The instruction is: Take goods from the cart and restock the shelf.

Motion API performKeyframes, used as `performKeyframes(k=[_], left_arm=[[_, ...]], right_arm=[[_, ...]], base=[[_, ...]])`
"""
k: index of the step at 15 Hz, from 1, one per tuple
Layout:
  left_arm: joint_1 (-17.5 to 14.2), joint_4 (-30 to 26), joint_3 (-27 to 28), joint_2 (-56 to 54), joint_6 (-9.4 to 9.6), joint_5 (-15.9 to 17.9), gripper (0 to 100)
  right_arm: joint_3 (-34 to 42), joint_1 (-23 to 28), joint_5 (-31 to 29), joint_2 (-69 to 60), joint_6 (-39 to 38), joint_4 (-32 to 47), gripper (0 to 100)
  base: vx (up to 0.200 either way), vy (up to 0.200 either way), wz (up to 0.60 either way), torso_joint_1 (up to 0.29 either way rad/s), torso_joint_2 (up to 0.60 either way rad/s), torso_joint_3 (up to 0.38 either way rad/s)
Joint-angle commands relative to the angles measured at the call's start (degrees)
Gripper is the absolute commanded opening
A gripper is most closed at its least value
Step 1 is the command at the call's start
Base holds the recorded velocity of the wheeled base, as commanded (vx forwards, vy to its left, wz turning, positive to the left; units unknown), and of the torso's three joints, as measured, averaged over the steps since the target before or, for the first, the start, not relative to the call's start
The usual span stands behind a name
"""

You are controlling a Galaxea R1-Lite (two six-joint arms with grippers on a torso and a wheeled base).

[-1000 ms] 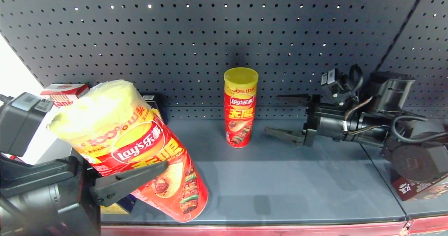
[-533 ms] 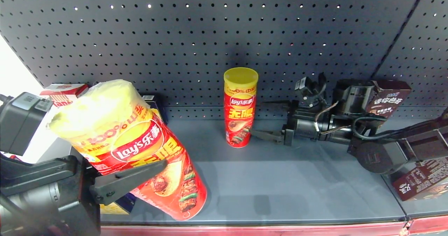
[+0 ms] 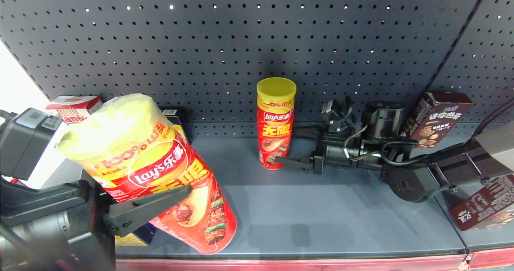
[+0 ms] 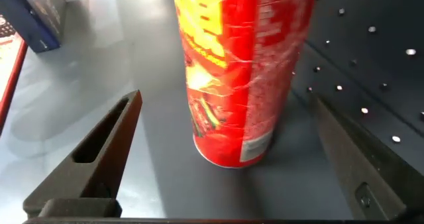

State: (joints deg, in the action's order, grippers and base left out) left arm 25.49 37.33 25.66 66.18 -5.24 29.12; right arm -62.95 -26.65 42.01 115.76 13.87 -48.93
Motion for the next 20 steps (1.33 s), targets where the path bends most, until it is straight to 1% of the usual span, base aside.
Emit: performKeyframes(k=[1, 6, 10, 11, 16, 20], left_arm=[[0.00, 0.03, 0.00, 0.09, -0.03, -0.03, 0], [0.00, 0.03, -0.26, 0.09, -0.03, -0.03, 0], [0.00, 0.03, -0.44, -0.09, -0.03, -0.12, 0], [0.00, 0.03, -0.52, -0.09, -0.03, -0.12, 0], [0.00, 0.03, -0.52, -0.09, -0.03, -0.12, 0], [-0.09, -0.06, -0.61, -0.09, -0.03, -0.21, 0]], right_arm=[[0.37, -0.42, 0.00, 0.08, 0.10, -0.02, 100], [2.48, -2.97, -1.40, -0.54, 0.10, -0.20, 100], [3.36, -3.67, -1.58, -0.98, 0.19, -0.37, 100], [1.17, -3.23, -3.69, 0.25, 0.10, -0.55, 100], [-6.83, -3.32, -3.95, 5.18, -1.48, -1.08, 100], [-9.03, -4.20, -3.95, 6.85, -3.06, -1.16, 100]], base=[[0.000, 0.000, 0.00, 0.000, 0.00, 0.000], [0.000, 0.000, 0.00, 0.000, 0.00, 0.000], [0.000, 0.000, 0.00, 0.000, 0.00, 0.000], [0.000, 0.000, 0.00, 0.000, 0.00, 0.000], [0.000, 0.000, 0.00, 0.000, 0.00, 0.000], [0.000, 0.000, 0.00, 0.000, 0.00, 0.000]])
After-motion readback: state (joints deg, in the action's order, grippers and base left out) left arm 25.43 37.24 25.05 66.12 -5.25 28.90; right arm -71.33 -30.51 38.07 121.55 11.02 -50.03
